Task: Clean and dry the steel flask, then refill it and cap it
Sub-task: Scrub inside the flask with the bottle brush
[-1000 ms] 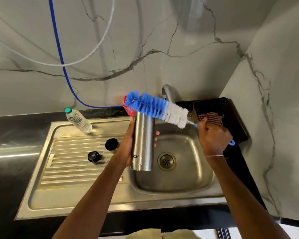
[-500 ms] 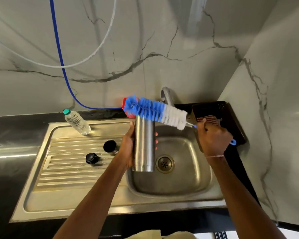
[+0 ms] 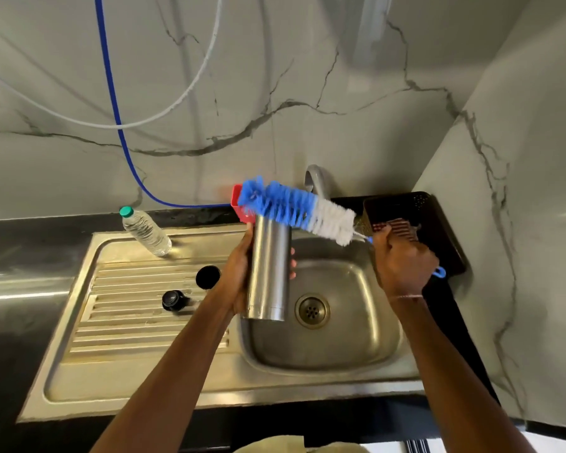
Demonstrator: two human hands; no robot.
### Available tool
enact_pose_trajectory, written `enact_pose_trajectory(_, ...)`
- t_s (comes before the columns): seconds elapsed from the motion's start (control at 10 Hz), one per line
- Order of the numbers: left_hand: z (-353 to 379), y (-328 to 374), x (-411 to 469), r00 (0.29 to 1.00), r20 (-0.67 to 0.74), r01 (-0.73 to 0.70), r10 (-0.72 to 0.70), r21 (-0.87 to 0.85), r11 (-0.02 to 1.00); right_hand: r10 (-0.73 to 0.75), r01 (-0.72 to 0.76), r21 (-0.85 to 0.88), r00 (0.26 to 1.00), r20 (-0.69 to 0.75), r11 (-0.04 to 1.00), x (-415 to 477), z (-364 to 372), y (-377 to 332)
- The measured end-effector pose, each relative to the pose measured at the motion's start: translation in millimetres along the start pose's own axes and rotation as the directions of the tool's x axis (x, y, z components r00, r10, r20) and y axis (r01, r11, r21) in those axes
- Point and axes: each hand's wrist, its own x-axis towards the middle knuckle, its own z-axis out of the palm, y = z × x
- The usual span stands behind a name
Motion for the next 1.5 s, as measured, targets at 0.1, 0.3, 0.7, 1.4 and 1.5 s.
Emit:
enact_pose_trajectory(0.1,0.5,2.7,6.0,1.000,0.025,-0.010,0.010,0.001,1.000,-0.015,0.013,0.082,1.000,0.022,0.997,-9.9,-12.6,-3.9)
enact_pose_trajectory(0.3,-29.2,7.6,13.0,0.763,0.401,-0.425,0.507,-0.278,0.861,-0.170,0.134,0.319,0.981,0.088,0.938,-86.3,-51.0,4.1)
enact_pose_trajectory(0.7,0.7,-0.9,16.0,0.998,-0.024,-0.057,0.060,0.102,0.993,-0.053,0.049,0.160,0.998,0.019,0.986,-30.4,-24.9,-7.5)
enact_pose_trajectory(1.4,-13.7,4.6,0.1,0.995,0.051,0.062,-0.085,0.342,0.938,-0.152,0.087,0.340,0.974,0.169,0.936,-87.8,-48.5,8.3)
enact_pose_trajectory(1.5,-11.5,21.5,15.5,0.999,0.006,0.042,-0.042,-0.015,0.999,-0.140,0.107,0.274,0.985,0.104,0.956,-76.0,-48.1,11.9)
